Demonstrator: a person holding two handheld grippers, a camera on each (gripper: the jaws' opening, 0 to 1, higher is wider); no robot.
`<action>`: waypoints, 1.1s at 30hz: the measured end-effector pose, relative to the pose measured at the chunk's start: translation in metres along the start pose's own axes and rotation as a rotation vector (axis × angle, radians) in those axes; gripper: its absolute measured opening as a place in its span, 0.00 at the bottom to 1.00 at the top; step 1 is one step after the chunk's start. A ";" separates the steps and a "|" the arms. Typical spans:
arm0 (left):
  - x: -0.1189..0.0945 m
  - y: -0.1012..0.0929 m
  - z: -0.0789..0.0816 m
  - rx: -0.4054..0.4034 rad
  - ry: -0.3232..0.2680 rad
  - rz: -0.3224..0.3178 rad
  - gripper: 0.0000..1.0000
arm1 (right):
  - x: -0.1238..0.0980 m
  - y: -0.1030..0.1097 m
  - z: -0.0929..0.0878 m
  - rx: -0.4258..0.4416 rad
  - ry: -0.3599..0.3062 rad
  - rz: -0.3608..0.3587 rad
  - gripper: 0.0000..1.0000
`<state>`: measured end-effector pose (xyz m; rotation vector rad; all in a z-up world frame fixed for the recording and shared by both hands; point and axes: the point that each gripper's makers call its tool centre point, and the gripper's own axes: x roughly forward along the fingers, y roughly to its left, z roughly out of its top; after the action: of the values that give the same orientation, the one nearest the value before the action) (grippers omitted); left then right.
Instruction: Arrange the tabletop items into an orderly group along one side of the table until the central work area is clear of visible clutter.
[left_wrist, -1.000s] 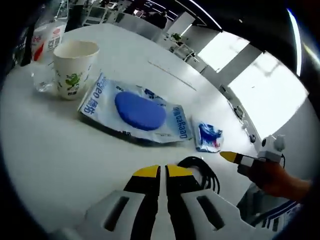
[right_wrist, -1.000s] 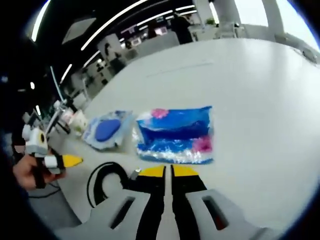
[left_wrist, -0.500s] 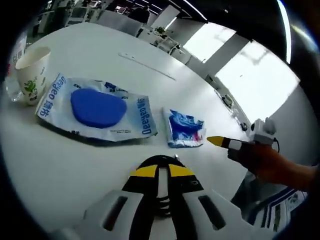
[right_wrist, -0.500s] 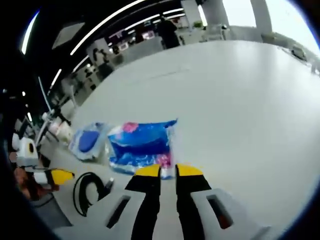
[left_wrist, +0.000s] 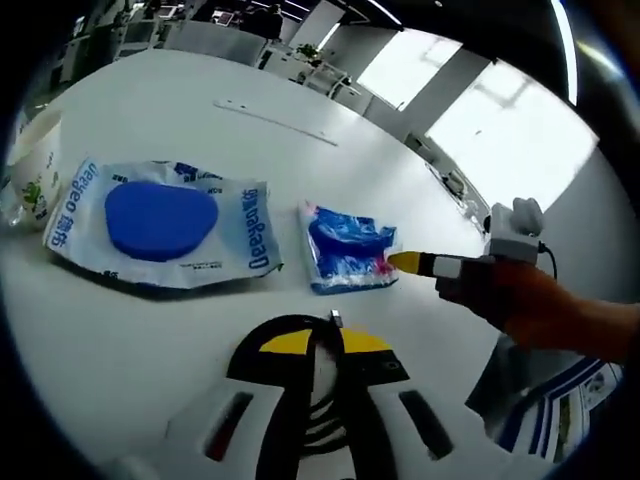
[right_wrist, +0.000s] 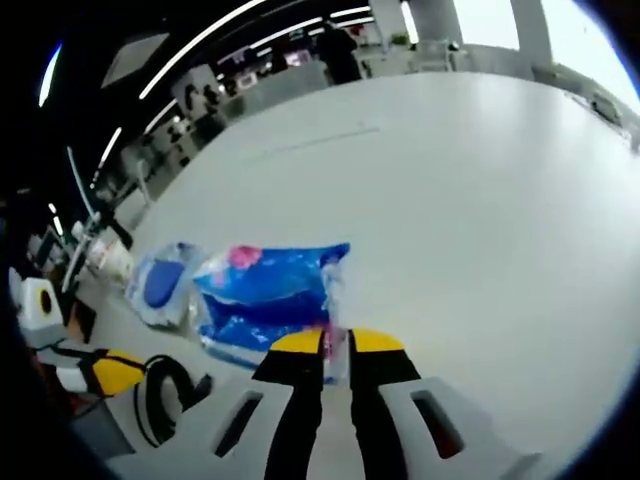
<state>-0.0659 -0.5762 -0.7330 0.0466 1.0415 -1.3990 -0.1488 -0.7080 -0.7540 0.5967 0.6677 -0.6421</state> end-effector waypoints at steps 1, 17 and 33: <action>0.003 -0.001 0.001 0.005 0.000 0.001 0.03 | 0.000 0.000 0.000 -0.001 0.002 0.000 0.07; 0.041 0.006 0.019 -0.027 0.008 0.042 0.02 | -0.001 -0.003 0.000 0.004 0.004 0.014 0.05; 0.049 0.015 0.018 -0.049 0.028 0.079 0.02 | 0.004 0.006 0.003 -0.024 0.011 0.038 0.06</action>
<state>-0.0522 -0.6212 -0.7606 0.0712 1.0855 -1.3043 -0.1410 -0.7074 -0.7530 0.5900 0.6716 -0.5951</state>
